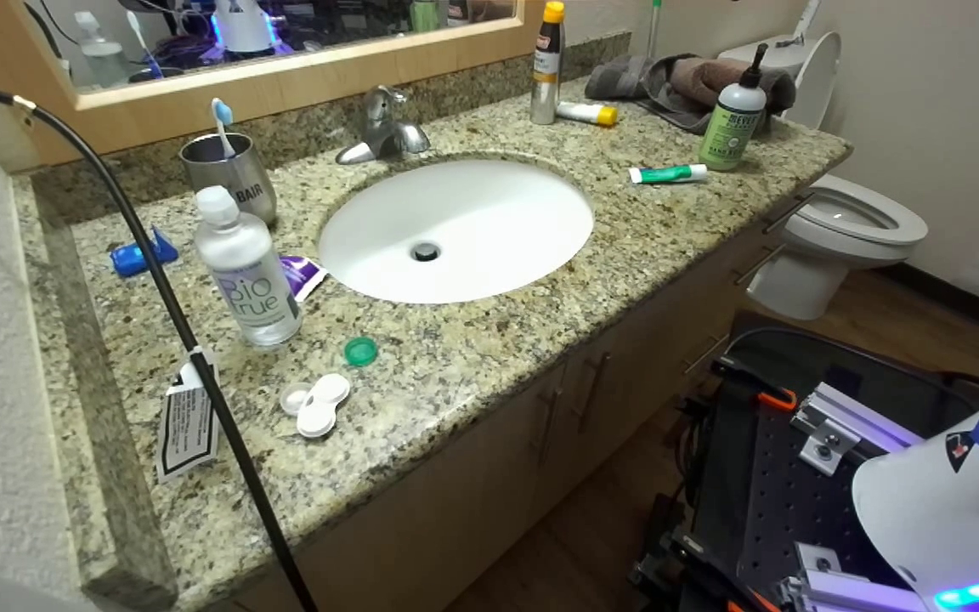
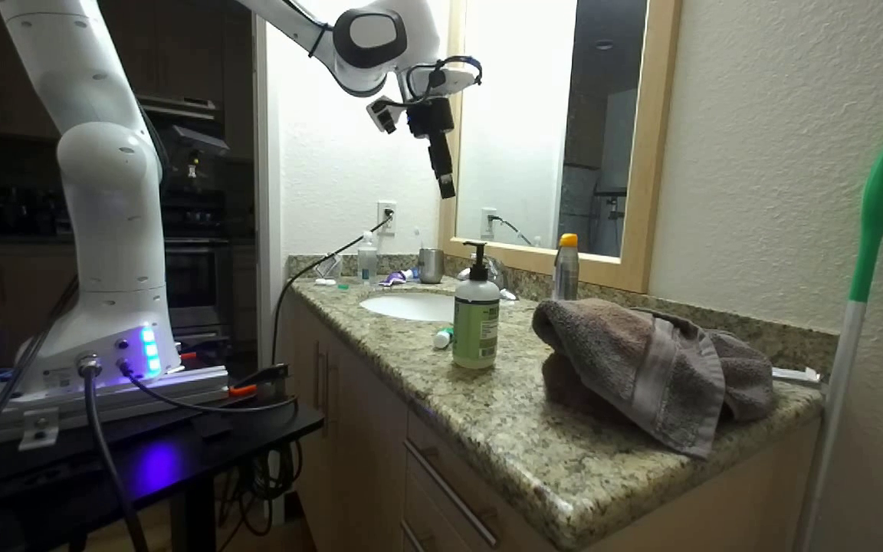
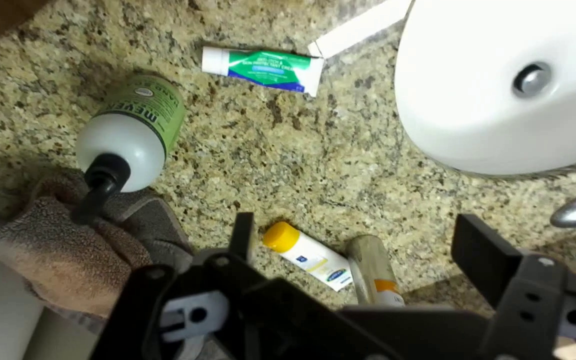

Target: Move the two bottles to the bottom of the counter and then move the squeeze tube a forward

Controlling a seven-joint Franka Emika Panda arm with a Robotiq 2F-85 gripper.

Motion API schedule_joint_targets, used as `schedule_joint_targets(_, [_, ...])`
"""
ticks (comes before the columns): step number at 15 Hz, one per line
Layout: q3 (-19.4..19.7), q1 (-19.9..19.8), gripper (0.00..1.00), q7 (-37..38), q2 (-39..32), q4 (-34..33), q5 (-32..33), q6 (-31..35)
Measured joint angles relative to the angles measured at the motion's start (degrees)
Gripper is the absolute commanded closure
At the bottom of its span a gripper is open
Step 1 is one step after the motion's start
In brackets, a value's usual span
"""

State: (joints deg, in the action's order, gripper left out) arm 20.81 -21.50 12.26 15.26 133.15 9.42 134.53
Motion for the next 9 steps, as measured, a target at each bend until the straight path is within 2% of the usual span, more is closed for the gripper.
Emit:
schedule_joint_targets(2, [-1.52, 0.4, 0.0, 3.34, -6.04, -3.39, 0.48, -0.44])
schedule_joint_targets(4, [-2.69, 1.52, 0.0, 5.74, -12.59, -9.48, -0.45, -2.46])
schedule_joint_targets(9, [-2.6, 3.02, 0.0, 10.93, -24.08, -27.56, -6.66, -13.31])
